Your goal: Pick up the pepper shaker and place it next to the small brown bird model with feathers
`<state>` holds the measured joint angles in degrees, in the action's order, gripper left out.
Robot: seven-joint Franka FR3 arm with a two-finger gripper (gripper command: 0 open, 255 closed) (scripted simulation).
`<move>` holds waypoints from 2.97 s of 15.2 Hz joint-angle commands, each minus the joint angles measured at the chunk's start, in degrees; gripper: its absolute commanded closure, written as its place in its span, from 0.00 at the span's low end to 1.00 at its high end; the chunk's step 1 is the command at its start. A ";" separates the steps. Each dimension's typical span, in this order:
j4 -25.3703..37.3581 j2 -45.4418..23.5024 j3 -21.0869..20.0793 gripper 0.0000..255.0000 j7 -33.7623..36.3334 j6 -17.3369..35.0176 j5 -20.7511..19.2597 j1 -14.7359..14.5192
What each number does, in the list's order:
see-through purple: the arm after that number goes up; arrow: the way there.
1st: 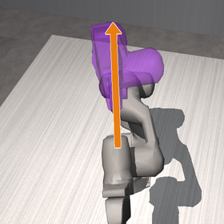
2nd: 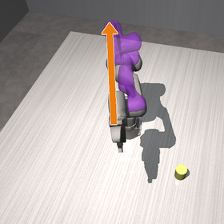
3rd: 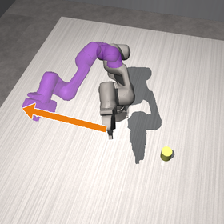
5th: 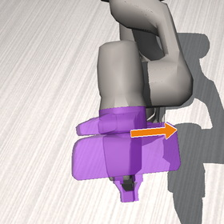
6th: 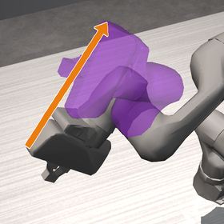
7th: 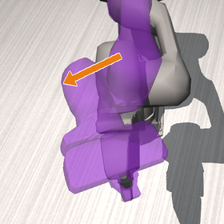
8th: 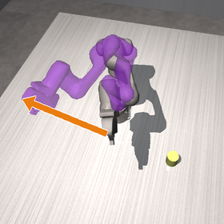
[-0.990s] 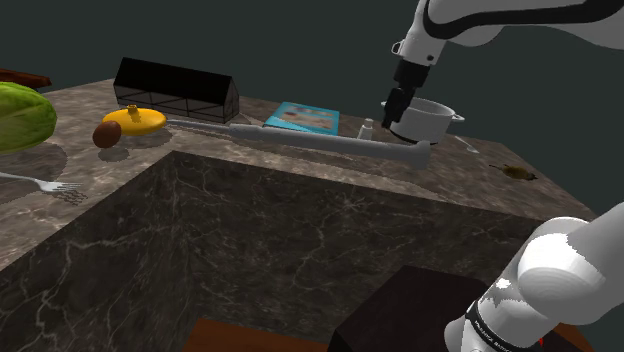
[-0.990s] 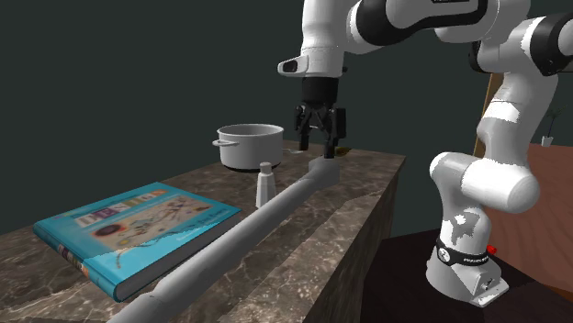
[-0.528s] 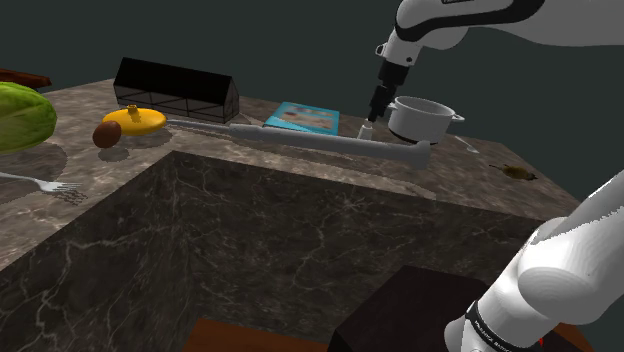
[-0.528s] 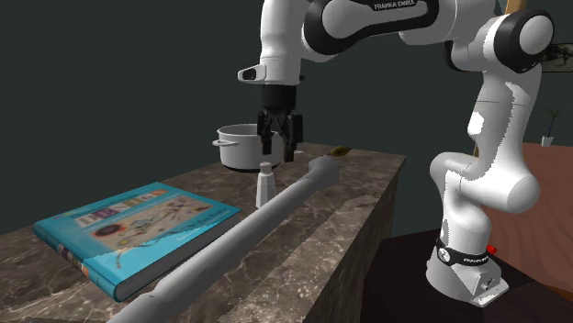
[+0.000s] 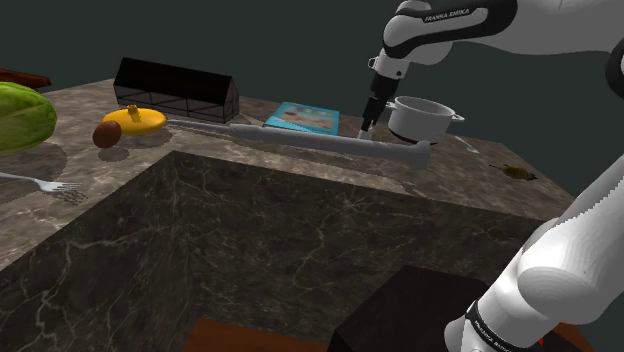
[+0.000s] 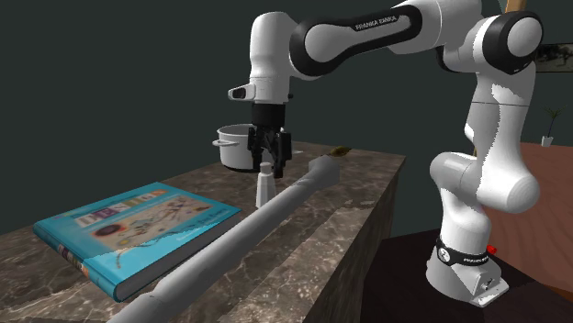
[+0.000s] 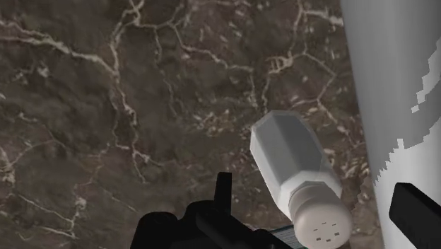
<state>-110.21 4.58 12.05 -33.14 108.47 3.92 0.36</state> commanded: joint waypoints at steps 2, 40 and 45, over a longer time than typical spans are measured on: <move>-1.02 -0.30 0.01 0.00 -0.13 1.34 0.10 -0.01; 16.57 -1.49 0.12 1.00 0.83 -15.06 0.12 0.04; 21.96 -2.73 0.25 1.00 0.92 -19.25 0.38 0.13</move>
<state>-89.40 2.20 12.25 -32.19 90.06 4.22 0.45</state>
